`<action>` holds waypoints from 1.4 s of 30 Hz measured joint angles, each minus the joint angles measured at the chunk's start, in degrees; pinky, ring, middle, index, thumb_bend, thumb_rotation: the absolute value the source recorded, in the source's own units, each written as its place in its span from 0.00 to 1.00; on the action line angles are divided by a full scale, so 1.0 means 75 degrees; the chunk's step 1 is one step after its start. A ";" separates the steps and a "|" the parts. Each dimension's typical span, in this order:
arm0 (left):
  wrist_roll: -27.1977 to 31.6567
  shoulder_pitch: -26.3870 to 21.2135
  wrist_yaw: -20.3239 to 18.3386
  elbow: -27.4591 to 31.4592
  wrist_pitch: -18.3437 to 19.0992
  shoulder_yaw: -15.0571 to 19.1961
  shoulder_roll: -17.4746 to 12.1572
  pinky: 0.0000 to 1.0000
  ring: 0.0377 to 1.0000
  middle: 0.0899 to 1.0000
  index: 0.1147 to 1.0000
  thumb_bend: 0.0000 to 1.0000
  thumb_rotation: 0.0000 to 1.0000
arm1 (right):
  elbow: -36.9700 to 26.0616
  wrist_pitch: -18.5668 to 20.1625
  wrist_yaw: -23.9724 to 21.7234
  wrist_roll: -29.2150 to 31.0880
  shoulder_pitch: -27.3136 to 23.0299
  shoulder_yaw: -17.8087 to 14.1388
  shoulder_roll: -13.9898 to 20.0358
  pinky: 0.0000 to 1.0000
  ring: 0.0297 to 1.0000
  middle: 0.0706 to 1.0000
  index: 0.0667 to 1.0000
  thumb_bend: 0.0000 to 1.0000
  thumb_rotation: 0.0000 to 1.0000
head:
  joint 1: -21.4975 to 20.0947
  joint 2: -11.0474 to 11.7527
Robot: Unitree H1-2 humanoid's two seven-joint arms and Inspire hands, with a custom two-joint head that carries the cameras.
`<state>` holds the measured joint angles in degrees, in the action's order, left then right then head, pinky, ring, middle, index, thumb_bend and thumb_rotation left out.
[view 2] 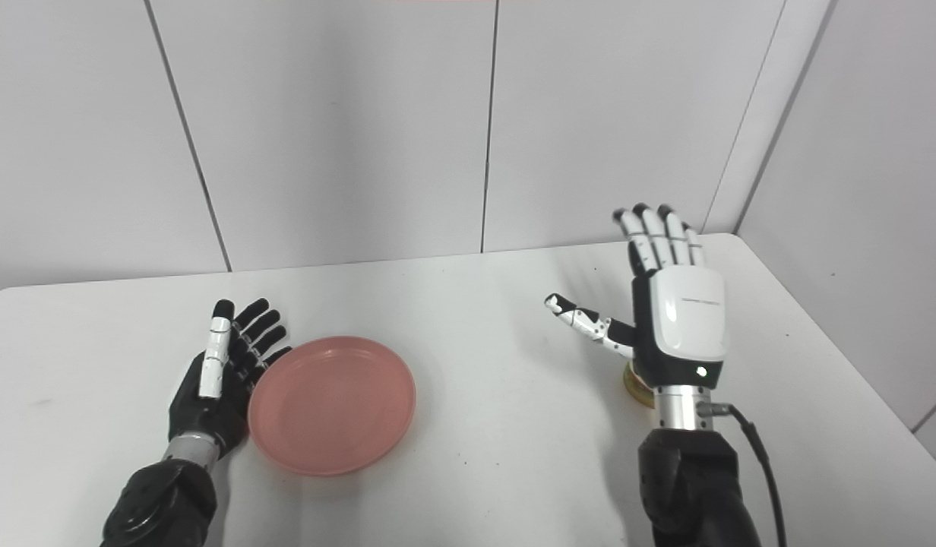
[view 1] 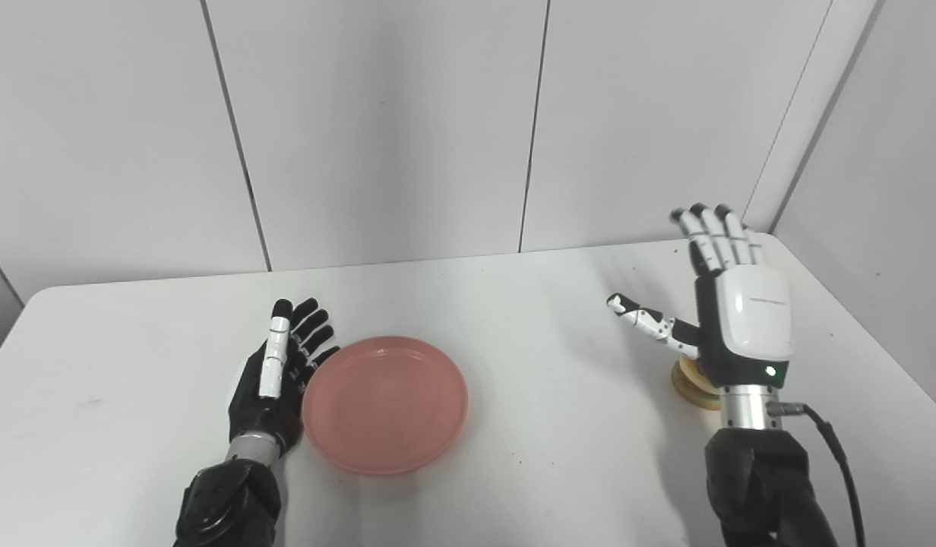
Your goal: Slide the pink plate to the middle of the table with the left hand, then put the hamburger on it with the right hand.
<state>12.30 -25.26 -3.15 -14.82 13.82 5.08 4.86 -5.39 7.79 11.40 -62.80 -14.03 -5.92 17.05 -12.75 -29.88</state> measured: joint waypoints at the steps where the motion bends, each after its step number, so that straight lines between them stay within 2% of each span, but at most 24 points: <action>1: 0.0001 -0.0001 -0.0028 -0.0005 0.0000 -0.0005 -0.0006 0.76 0.86 0.84 0.76 0.86 0.81 | -0.0007 0.0263 -0.0348 -0.0147 0.0001 0.0075 0.0057 0.81 0.83 0.81 0.76 0.82 0.94 | 0.0000 0.0000; 4: 0.0016 -0.0005 -0.0120 -0.0025 -0.0001 -0.0017 -0.0032 0.77 0.86 0.84 0.77 0.87 0.80 | 0.0002 0.0691 -0.0960 -0.0290 0.0001 0.0238 0.0178 0.77 0.82 0.81 0.75 0.82 0.88 | 0.0012 -0.0012; 9: 0.0170 -0.0020 -0.0181 -0.0029 0.0035 -0.0007 -0.0035 0.76 0.85 0.83 0.77 0.88 0.80 | 0.0170 0.1082 -0.1280 -0.0385 0.0001 0.0485 0.0389 0.73 0.81 0.79 0.74 0.82 0.85 | -0.0011 -0.0070; 13: 0.0170 -0.0077 -0.0255 -0.0114 0.0041 -0.0021 -0.0048 0.76 0.85 0.84 0.77 0.88 0.81 | 0.0094 0.1277 -0.1621 -0.0392 0.0052 0.0581 0.0538 0.79 0.82 0.81 0.76 0.81 0.86 | -0.0035 -0.0082; 18: 0.0173 -0.0186 -0.0301 -0.0272 0.0023 -0.0013 -0.0047 0.76 0.84 0.83 0.76 0.88 0.80 | -0.0297 0.1440 -0.1924 -0.0406 0.0400 0.0700 0.0586 0.80 0.82 0.80 0.75 0.82 0.87 | -0.0093 -0.0094; 21: 0.0213 -0.0203 -0.0314 -0.0289 0.0020 -0.0003 -0.0048 0.76 0.86 0.84 0.77 0.87 0.81 | -0.0583 0.1573 -0.2082 -0.0437 0.0604 0.0695 0.0598 0.81 0.82 0.80 0.75 0.81 0.84 | -0.0117 -0.0094; 25: 0.0273 -0.0200 -0.0333 -0.0288 0.0025 -0.0021 -0.0050 0.77 0.86 0.84 0.78 0.87 0.81 | -0.0691 0.1721 -0.2154 -0.0485 0.0652 0.0691 0.0620 0.82 0.82 0.81 0.76 0.80 0.84 | -0.0129 -0.0129; 31: 0.0299 -0.0198 -0.0340 -0.0287 0.0029 -0.0017 -0.0052 0.76 0.85 0.83 0.77 0.87 0.80 | -0.0720 0.2002 -0.2704 -0.0579 0.0650 0.0705 0.0707 0.84 0.83 0.82 0.76 0.81 0.85 | -0.0105 -0.0141; 34: 0.0297 -0.0198 -0.0343 -0.0328 -0.0029 -0.0011 -0.0057 0.75 0.85 0.82 0.77 0.85 0.80 | -0.0650 0.2034 -0.2754 -0.0611 0.0626 0.0744 0.0710 0.85 0.83 0.82 0.76 0.80 0.84 | -0.0058 -0.0024; 37: 0.0295 -0.0198 -0.0392 -0.0415 -0.0190 -0.0038 -0.0071 0.75 0.84 0.82 0.76 0.85 0.80 | -0.0194 0.2034 -0.2704 -0.0555 0.0505 0.0752 0.0747 0.82 0.81 0.80 0.74 0.80 0.81 | -0.0058 0.0000; 42: 0.0298 -0.0202 -0.0402 -0.0467 -0.0267 -0.0038 -0.0100 0.74 0.84 0.82 0.75 0.85 0.81 | 0.1003 0.1875 -0.1902 -0.0035 0.0122 0.0744 0.0955 0.80 0.79 0.77 0.73 0.78 0.79 | -0.0046 0.0035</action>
<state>14.54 -26.77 -6.17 -18.33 11.82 4.80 4.11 2.13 21.85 -2.86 -63.06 -13.12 -0.34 24.21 -13.09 -29.62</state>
